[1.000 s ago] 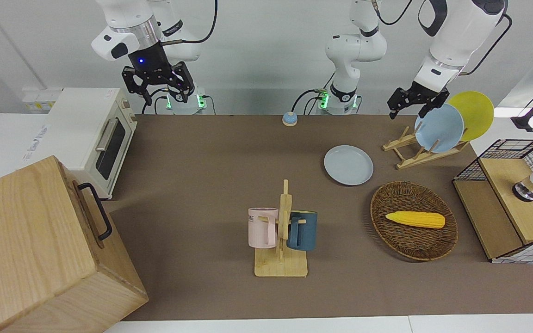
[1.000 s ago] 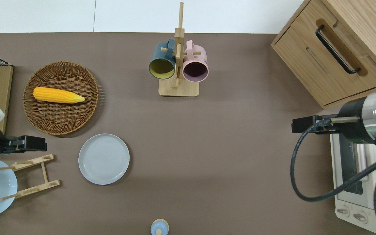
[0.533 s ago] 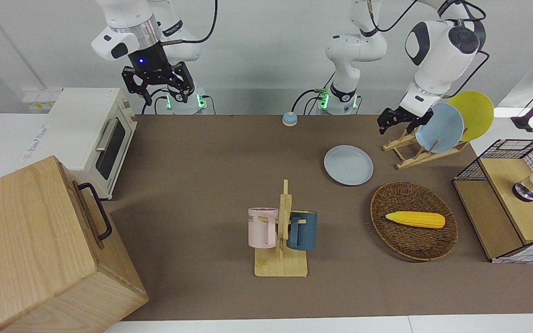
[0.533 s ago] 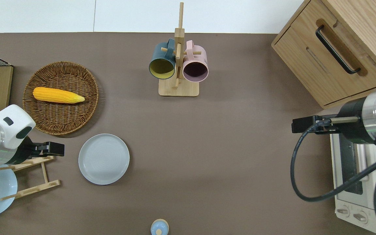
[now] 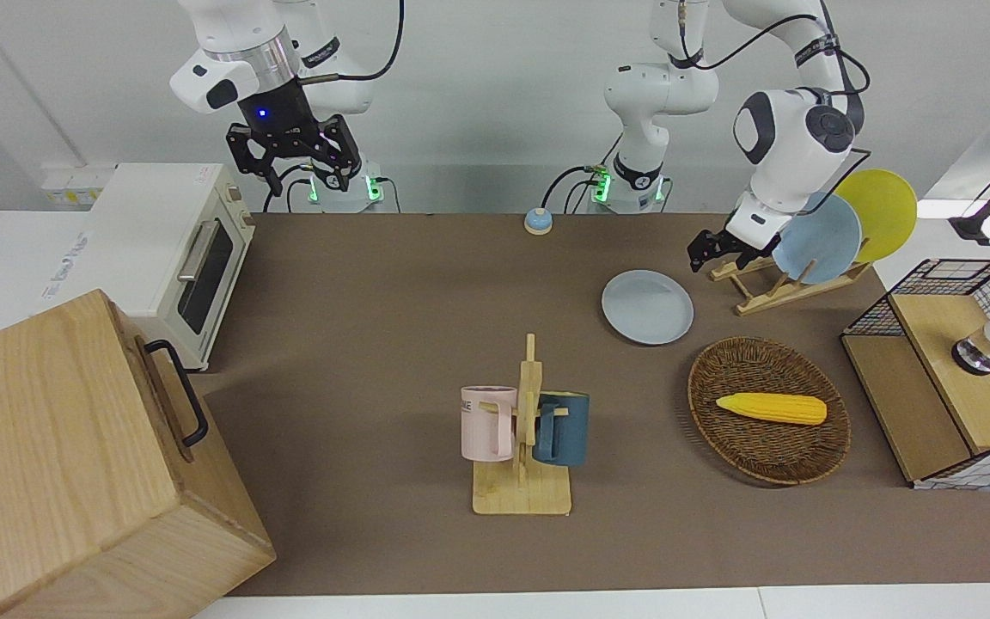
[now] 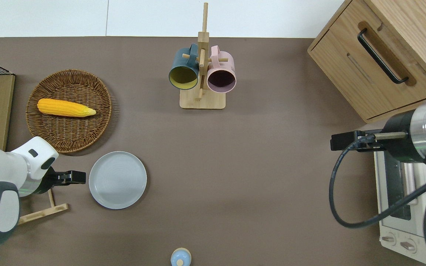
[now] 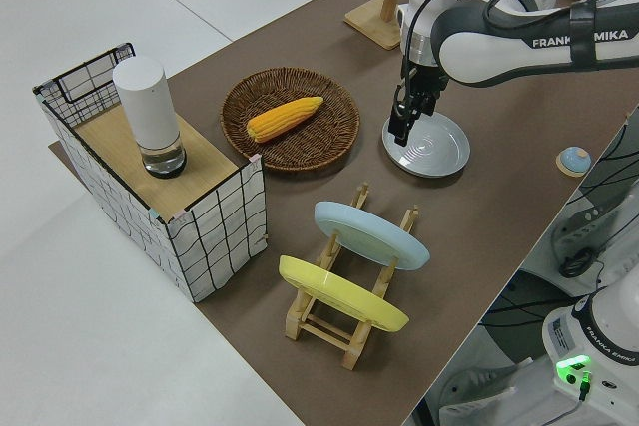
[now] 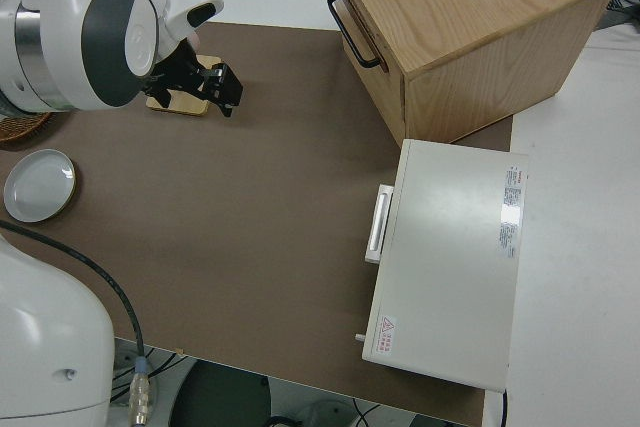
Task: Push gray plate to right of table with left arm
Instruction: 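Move the left gripper in beside the gray plate's edge nearest the basket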
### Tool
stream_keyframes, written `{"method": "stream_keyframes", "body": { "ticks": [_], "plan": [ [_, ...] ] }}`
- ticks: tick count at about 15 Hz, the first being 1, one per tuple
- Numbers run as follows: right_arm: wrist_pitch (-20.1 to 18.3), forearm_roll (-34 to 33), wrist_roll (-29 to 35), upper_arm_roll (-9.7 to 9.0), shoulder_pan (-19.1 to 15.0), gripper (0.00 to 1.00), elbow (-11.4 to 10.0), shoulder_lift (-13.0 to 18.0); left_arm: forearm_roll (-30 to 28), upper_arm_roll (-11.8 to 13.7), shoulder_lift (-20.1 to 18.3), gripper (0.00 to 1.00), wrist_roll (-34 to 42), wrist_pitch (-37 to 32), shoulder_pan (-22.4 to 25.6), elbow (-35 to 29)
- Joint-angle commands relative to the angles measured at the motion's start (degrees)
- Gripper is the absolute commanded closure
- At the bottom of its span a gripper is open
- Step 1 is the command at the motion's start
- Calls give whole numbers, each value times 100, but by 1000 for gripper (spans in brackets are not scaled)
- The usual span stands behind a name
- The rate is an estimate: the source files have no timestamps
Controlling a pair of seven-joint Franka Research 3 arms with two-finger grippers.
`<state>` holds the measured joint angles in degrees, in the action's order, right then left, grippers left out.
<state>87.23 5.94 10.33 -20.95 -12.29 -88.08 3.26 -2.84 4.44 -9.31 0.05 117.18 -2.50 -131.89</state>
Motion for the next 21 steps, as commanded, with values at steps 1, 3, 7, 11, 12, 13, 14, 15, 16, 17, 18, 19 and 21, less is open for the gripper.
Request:
{"method": "stream_keyframes", "body": {
  "ticks": [1,3,7,11,12,13,14,15,16,17,18,19,21],
  "plan": [
    [-40,92,12,-23,-37,5,81,-36,-173,22,-71,13,110,831,-57,-750],
    [-40,92,12,-23,-37,5,81,-36,-217,-4,113,15,110,990,-57,-794],
    [-40,92,12,-23,-37,5,81,-36,-410,-83,351,17,118,1482,-48,-1031],
    [-40,92,12,-23,-37,5,81,-36,-411,-92,491,73,118,1632,-57,-1058],
    [-40,92,12,-23,-37,5,81,-36,-411,-92,526,88,118,1658,-66,-1067],
    [-31,92,12,-23,-37,5,81,-36,-411,-92,553,103,118,1659,-66,-1067],
    [-40,92,12,-23,-37,5,81,-36,-411,-92,553,144,118,1659,-66,-1067],
    [-40,92,12,-23,-37,5,81,-36,-411,-92,562,201,118,1659,-57,-1084],
    [-40,92,12,-23,-37,5,81,-36,-411,-92,562,280,136,1667,-57,-1102],
    [-31,92,12,-23,-37,5,81,-36,-411,-92,571,349,179,1667,-57,-1111],
    [-40,92,12,-23,-37,5,81,-36,-411,-92,571,429,197,1667,-57,-1111],
    [-40,92,12,-23,-37,5,81,-36,-411,-84,579,508,197,1667,-57,-1111],
    [-40,92,12,-23,-37,5,81,-36,-411,-92,606,719,197,1667,-57,-1111]
  ]
}}
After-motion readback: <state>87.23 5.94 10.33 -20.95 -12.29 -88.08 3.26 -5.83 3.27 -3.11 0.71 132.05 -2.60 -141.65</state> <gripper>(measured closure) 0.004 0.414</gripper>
